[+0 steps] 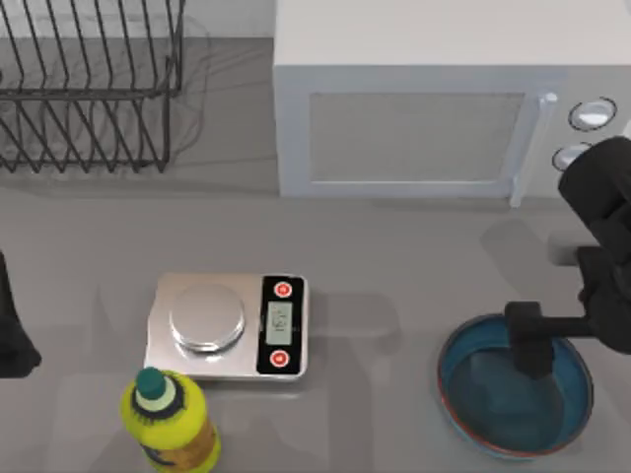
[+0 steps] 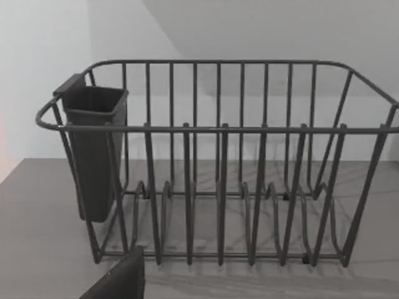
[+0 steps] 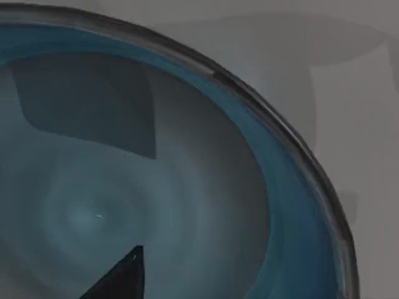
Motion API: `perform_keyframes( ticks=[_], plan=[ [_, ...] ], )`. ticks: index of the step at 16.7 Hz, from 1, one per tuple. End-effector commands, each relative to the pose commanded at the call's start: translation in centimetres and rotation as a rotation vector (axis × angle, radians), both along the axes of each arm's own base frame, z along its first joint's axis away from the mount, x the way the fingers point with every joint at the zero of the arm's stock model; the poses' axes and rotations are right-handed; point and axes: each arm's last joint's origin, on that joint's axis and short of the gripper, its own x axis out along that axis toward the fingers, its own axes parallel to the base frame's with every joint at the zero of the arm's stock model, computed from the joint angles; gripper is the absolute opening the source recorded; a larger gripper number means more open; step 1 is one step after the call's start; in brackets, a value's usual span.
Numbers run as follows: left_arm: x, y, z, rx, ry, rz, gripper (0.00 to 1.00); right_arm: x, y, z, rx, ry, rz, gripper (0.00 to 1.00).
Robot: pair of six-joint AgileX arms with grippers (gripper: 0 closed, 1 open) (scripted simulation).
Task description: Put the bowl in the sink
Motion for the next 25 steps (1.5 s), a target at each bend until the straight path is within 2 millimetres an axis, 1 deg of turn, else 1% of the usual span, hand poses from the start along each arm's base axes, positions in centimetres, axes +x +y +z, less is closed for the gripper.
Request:
perform_keyframes(
  ticks=[2, 3, 7, 20, 21, 25],
  plan=[
    [0.0, 0.0, 0.0, 0.000, 0.000, 0.000, 1.00, -0.3, -0.1, -1.7, -0.003, 0.008, 0.000, 1.00],
    [0.0, 0.0, 0.0, 0.000, 0.000, 0.000, 1.00, -0.4, -0.1, -2.1, -0.005, 0.011, 0.000, 1.00],
    [0.0, 0.0, 0.0, 0.000, 0.000, 0.000, 1.00, -0.5, -0.2, -2.3, -0.005, 0.013, 0.000, 1.00],
    [0.0, 0.0, 0.0, 0.000, 0.000, 0.000, 1.00, -0.5, -0.2, -2.3, -0.005, 0.013, 0.000, 0.02],
    [0.0, 0.0, 0.0, 0.000, 0.000, 0.000, 1.00, -0.5, -0.2, -2.3, -0.005, 0.013, 0.000, 0.00],
    [0.0, 0.0, 0.0, 0.000, 0.000, 0.000, 1.00, -0.5, -0.2, -2.3, -0.005, 0.013, 0.000, 0.00]
  ],
)
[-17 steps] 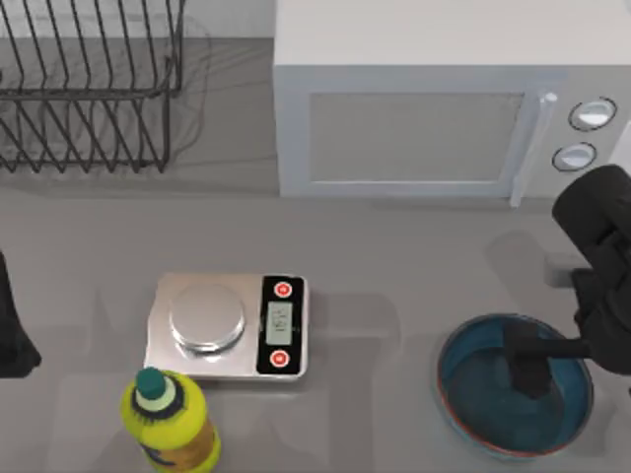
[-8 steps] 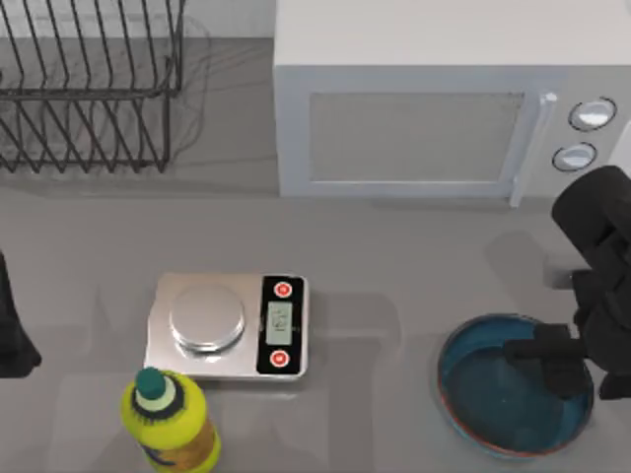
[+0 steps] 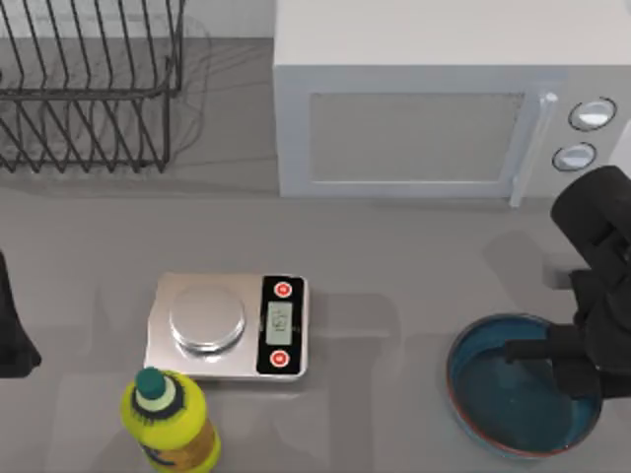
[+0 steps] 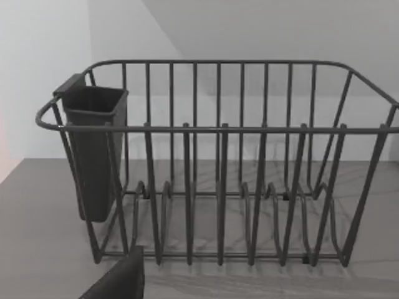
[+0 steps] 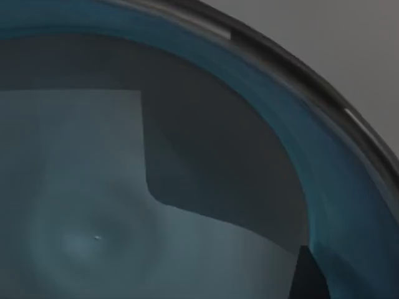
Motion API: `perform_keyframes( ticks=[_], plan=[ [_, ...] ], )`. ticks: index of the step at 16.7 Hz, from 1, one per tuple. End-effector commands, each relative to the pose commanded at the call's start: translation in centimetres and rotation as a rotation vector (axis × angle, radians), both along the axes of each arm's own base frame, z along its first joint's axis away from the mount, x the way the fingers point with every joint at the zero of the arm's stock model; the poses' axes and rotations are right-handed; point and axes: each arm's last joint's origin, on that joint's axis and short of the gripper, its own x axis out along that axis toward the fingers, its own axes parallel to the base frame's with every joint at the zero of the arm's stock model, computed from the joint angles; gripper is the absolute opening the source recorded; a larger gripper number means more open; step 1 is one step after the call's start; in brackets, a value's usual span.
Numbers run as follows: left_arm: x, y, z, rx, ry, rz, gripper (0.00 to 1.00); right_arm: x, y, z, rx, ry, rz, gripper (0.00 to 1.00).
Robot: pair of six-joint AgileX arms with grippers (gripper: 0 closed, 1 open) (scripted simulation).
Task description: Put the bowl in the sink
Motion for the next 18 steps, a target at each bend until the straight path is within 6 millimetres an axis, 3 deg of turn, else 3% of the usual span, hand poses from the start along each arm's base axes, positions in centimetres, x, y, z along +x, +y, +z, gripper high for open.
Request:
perform_keyframes(
  ticks=[5, 7, 11, 18],
  plan=[
    [0.0, 0.0, 0.0, 0.000, 0.000, 0.000, 1.00, 0.0, 0.0, 0.1, 0.000, -0.002, 0.000, 0.00],
    [0.0, 0.0, 0.0, 0.000, 0.000, 0.000, 1.00, 0.4, 0.2, 1.0, 0.002, -0.008, -0.002, 0.00],
    [0.0, 0.0, 0.0, 0.000, 0.000, 0.000, 1.00, 1.3, 0.5, 5.5, -0.002, 0.001, -0.007, 0.00],
    [0.0, 0.0, 0.0, 0.000, 0.000, 0.000, 1.00, 0.2, 0.1, 14.4, -0.004, 0.006, -0.001, 0.00]
  ],
)
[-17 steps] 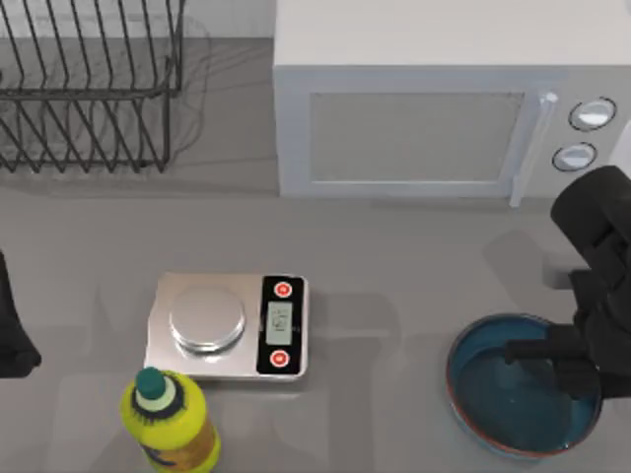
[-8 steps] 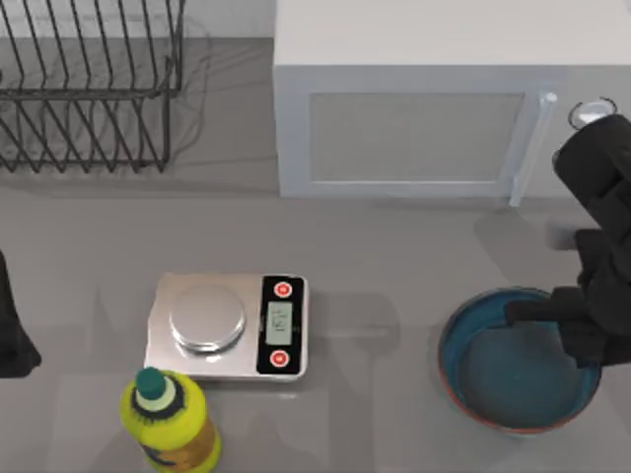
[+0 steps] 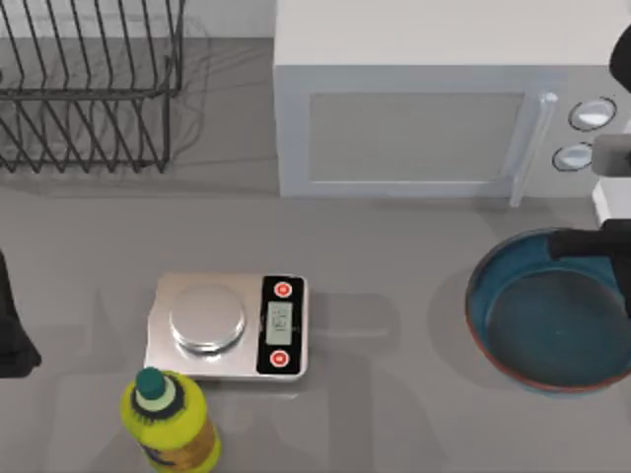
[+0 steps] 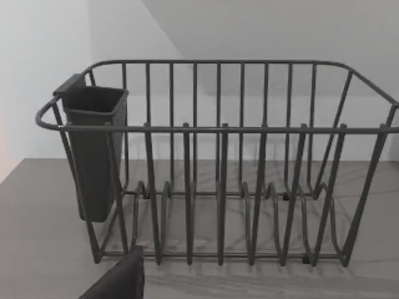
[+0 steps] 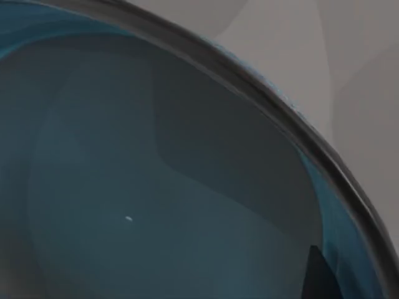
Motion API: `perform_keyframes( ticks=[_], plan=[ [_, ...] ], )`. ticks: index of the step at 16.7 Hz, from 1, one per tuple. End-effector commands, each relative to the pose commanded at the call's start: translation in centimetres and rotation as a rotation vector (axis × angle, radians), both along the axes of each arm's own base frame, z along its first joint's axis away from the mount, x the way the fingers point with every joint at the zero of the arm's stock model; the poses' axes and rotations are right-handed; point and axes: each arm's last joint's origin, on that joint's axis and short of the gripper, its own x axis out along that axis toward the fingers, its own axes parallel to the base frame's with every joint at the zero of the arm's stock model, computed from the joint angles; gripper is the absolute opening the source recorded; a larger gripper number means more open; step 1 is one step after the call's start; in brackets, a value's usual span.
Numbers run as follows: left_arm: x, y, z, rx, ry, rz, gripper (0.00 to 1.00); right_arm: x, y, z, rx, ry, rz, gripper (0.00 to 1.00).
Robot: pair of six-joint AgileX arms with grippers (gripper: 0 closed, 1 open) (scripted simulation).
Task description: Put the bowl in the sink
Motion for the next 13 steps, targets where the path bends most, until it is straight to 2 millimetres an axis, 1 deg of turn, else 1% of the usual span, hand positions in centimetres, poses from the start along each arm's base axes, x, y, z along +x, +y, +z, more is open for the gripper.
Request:
perform_keyframes(
  ticks=[1, 2, 6, 8, 10, 13],
  plan=[
    [0.0, 0.0, 0.0, 0.000, 0.000, 0.000, 1.00, -0.1, -0.1, 0.5, 0.003, -0.007, 0.001, 0.00],
    [0.0, 0.0, 0.0, 0.000, 0.000, 0.000, 1.00, -0.2, -0.1, 0.6, 0.004, -0.009, 0.001, 0.00],
    [0.0, 0.0, 0.0, 0.000, 0.000, 0.000, 1.00, -0.1, 0.0, 0.5, 0.003, -0.005, 0.002, 0.00],
    [0.0, 0.0, 0.0, 0.000, 0.000, 0.000, 1.00, 0.1, -0.1, 0.7, 0.033, -0.036, 0.007, 0.00],
    [0.0, 0.0, 0.0, 0.000, 0.000, 0.000, 1.00, 0.7, -0.5, 1.3, 0.099, -0.114, 0.015, 0.00],
    [0.0, 0.0, 0.0, 0.000, 0.000, 0.000, 1.00, 2.3, -1.6, 2.5, 0.230, -0.304, 0.026, 0.00]
  ],
)
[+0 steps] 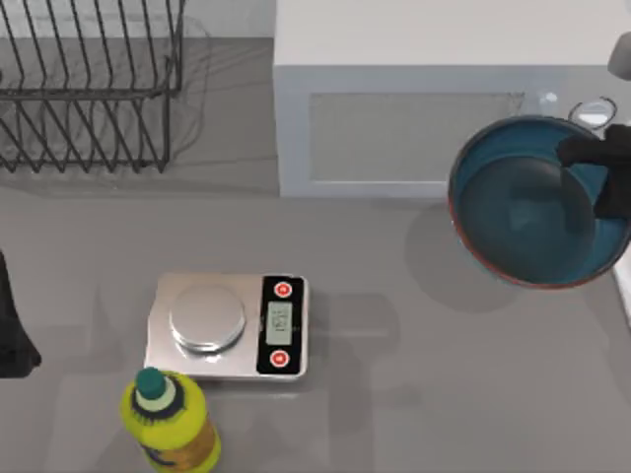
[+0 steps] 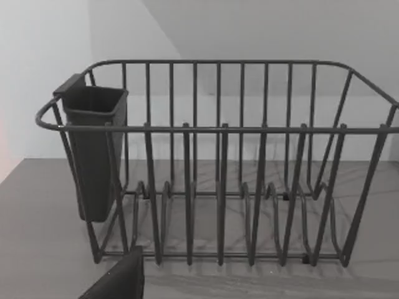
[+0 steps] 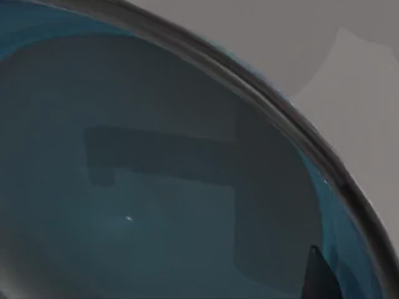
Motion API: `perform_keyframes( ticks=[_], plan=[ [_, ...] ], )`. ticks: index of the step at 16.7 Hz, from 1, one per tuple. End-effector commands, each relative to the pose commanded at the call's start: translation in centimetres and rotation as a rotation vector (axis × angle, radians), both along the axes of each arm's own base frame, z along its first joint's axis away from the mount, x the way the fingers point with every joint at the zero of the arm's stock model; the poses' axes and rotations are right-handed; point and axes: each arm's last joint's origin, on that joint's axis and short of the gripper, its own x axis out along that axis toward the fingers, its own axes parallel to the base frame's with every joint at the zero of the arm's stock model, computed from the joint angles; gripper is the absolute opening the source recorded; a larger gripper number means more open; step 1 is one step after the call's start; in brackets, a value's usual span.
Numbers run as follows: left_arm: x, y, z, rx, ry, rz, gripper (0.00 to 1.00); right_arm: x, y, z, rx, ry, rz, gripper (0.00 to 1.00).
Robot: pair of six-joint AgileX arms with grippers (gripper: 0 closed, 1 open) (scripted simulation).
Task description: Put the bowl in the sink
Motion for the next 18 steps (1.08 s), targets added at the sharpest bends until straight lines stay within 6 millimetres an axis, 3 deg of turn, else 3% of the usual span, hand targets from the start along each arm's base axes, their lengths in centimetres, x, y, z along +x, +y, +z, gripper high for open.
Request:
perform_keyframes(
  ticks=[6, 10, 13, 16, 18],
  plan=[
    [0.0, 0.0, 0.0, 0.000, 0.000, 0.000, 1.00, 4.8, -5.3, 1.2, 0.172, -0.553, 0.004, 0.00],
    [0.0, 0.0, 0.0, 0.000, 0.000, 0.000, 1.00, 6.6, -10.9, -1.0, 0.130, -0.880, -0.017, 0.00],
    [0.0, 0.0, 0.0, 0.000, 0.000, 0.000, 1.00, 6.2, -15.3, -4.6, 0.048, -1.028, -0.056, 0.00],
    [0.0, 0.0, 0.0, 0.000, 0.000, 0.000, 1.00, 4.2, -18.7, -7.8, -0.040, -1.121, -0.109, 0.00],
    [0.0, 0.0, 0.0, 0.000, 0.000, 0.000, 1.00, 2.7, -20.2, -8.9, -0.092, -1.174, -0.144, 0.00]
  ],
)
